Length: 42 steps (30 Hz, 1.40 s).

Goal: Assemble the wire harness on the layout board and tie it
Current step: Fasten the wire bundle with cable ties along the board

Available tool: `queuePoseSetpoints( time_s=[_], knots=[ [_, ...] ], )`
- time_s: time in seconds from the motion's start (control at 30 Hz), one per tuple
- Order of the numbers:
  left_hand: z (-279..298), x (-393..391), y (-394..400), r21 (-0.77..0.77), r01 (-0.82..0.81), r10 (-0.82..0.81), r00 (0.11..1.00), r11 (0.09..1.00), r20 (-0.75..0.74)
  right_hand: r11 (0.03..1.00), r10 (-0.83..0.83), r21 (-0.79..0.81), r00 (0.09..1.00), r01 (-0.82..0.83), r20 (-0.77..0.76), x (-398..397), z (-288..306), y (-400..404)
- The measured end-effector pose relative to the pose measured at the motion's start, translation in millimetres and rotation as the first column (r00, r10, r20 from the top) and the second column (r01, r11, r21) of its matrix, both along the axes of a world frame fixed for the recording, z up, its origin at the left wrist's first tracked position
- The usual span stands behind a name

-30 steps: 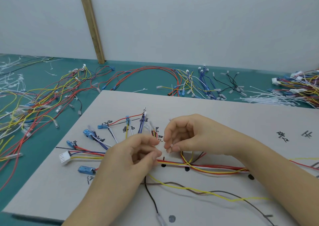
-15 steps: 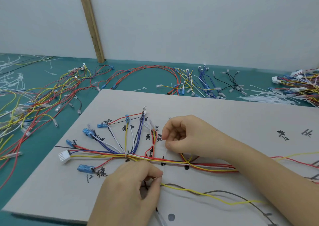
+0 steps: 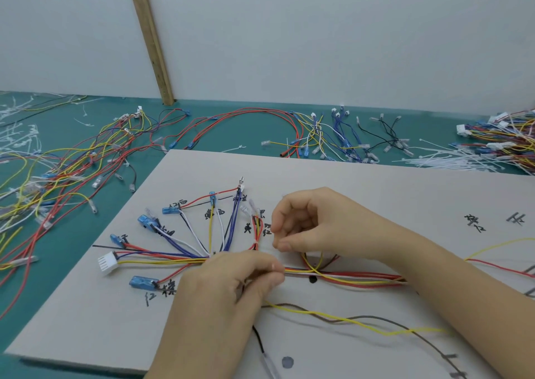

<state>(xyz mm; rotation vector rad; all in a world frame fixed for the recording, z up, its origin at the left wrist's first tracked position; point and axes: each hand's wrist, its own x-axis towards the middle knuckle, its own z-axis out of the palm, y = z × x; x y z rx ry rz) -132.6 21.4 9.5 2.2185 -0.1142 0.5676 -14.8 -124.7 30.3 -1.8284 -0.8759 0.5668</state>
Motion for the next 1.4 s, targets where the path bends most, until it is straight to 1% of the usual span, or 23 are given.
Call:
queuePoseSetpoints(
  time_s=[0.07,0.13,0.2,0.3,0.43,0.63,0.83,1.1,1.27,1.4],
  knots=[
    [-2,1,-4,-0.106,-0.069,0.063,0.997,0.992,-0.052,0.999,0.041,0.019,0.997,-0.039,-0.066,2,1,-2],
    [-3,3,-7,-0.149,-0.106,0.095,0.992,0.983,-0.081,0.997,0.073,0.021,0.992,-0.071,-0.103,3,1,-3],
    [-2,3,-9,-0.15,-0.128,0.115,0.989,0.98,-0.089,0.997,0.075,0.017,0.991,-0.073,-0.11,4,0,-3],
    [-1,4,-10,-0.113,-0.122,0.112,0.99,0.986,-0.089,0.997,0.066,0.033,0.99,-0.063,-0.123,3,0,-4],
    [-1,4,-10,-0.13,-0.132,0.116,0.986,0.983,-0.12,0.996,0.068,0.064,0.986,-0.059,-0.149,3,1,-4],
    [0,5,-13,-0.114,-0.137,0.122,0.984,0.984,-0.131,0.997,0.067,0.059,0.984,-0.058,-0.164,1,3,-4],
    [2,6,-12,-0.153,-0.126,0.1,0.981,0.98,-0.167,0.997,0.07,0.045,0.985,-0.064,-0.16,0,4,-3],
    [3,9,-13,-0.181,-0.119,0.089,0.982,0.976,-0.166,0.997,0.07,0.024,0.99,-0.067,-0.122,-2,5,-3],
    [2,11,-13,-0.209,-0.121,0.085,0.981,0.97,-0.174,0.996,0.065,0.067,0.985,-0.054,-0.161,-3,8,-4],
    [4,13,-12,-0.228,-0.127,0.084,0.978,0.965,-0.191,0.998,0.027,0.06,0.994,-0.021,-0.109,-4,8,-3]
  ],
)
